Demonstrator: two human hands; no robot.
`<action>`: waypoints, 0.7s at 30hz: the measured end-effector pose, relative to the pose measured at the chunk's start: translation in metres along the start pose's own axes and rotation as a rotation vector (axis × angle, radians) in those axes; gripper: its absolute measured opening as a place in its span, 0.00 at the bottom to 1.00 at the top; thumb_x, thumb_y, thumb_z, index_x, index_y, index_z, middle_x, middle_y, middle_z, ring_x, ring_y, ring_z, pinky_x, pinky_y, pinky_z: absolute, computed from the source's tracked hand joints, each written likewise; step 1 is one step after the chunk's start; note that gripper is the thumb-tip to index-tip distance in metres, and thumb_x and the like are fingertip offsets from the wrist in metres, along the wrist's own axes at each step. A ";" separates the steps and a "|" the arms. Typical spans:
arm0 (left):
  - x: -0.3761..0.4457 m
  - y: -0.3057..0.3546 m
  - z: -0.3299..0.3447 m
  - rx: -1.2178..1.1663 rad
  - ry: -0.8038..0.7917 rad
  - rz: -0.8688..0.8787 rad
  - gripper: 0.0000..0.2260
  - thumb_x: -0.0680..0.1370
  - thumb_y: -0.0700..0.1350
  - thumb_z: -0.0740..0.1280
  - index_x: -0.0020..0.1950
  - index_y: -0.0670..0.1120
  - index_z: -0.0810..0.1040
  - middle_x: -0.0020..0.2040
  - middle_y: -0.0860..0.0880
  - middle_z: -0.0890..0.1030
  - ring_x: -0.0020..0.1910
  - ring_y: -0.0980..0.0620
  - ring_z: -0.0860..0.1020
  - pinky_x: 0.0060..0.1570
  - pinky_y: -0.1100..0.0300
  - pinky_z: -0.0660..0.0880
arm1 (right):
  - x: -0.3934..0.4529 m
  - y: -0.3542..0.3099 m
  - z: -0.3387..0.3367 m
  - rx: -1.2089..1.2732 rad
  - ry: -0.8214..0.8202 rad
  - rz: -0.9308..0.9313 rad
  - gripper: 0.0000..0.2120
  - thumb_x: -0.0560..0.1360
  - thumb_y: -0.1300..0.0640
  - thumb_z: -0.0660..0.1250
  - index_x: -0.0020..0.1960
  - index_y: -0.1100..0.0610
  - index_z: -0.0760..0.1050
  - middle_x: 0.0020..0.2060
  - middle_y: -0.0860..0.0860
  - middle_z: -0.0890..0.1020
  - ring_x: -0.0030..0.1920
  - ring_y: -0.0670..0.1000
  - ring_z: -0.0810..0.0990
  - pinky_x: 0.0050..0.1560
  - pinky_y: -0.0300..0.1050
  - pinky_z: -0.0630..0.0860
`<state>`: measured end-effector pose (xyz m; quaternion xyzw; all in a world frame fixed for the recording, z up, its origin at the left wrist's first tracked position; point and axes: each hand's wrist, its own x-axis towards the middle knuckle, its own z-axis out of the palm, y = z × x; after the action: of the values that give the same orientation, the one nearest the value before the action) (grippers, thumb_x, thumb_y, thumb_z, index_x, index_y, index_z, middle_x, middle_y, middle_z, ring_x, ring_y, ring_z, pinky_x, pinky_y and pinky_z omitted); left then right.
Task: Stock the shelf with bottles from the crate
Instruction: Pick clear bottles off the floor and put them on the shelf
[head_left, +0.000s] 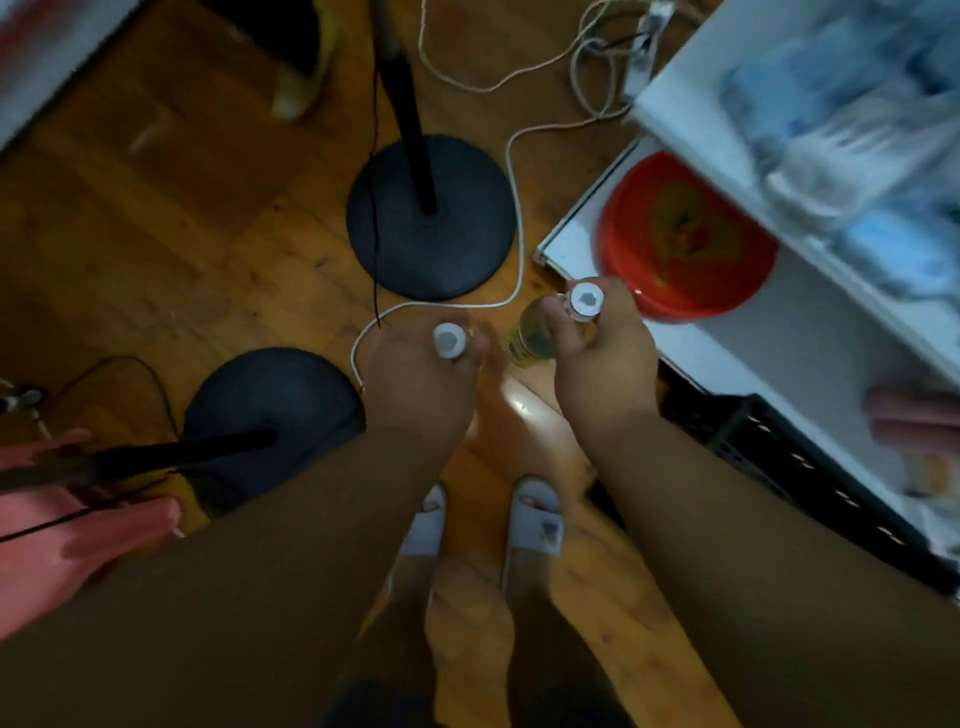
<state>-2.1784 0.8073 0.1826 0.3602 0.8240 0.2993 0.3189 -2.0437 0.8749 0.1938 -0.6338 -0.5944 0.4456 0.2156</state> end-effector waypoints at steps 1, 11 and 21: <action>-0.014 0.030 -0.017 -0.037 0.016 0.030 0.11 0.72 0.58 0.67 0.47 0.53 0.80 0.46 0.53 0.82 0.47 0.52 0.80 0.52 0.49 0.77 | -0.015 -0.022 -0.022 0.010 0.025 -0.011 0.07 0.77 0.49 0.67 0.45 0.45 0.68 0.36 0.41 0.76 0.38 0.33 0.74 0.38 0.38 0.68; -0.125 0.268 -0.147 -0.183 -0.016 0.569 0.05 0.78 0.45 0.69 0.44 0.46 0.76 0.40 0.51 0.80 0.39 0.65 0.75 0.41 0.77 0.67 | -0.137 -0.190 -0.216 0.134 0.488 -0.203 0.11 0.75 0.47 0.69 0.42 0.48 0.68 0.34 0.43 0.75 0.36 0.38 0.74 0.36 0.30 0.67; -0.189 0.457 -0.150 -0.105 0.064 0.845 0.22 0.77 0.57 0.64 0.29 0.43 0.74 0.28 0.47 0.76 0.33 0.48 0.76 0.43 0.53 0.71 | -0.167 -0.256 -0.380 0.215 0.792 -0.363 0.12 0.77 0.48 0.67 0.44 0.55 0.69 0.33 0.51 0.80 0.35 0.46 0.80 0.40 0.47 0.75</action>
<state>-2.0041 0.8765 0.6639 0.6399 0.5971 0.4563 0.1604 -1.8579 0.8653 0.6443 -0.6149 -0.5179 0.1827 0.5659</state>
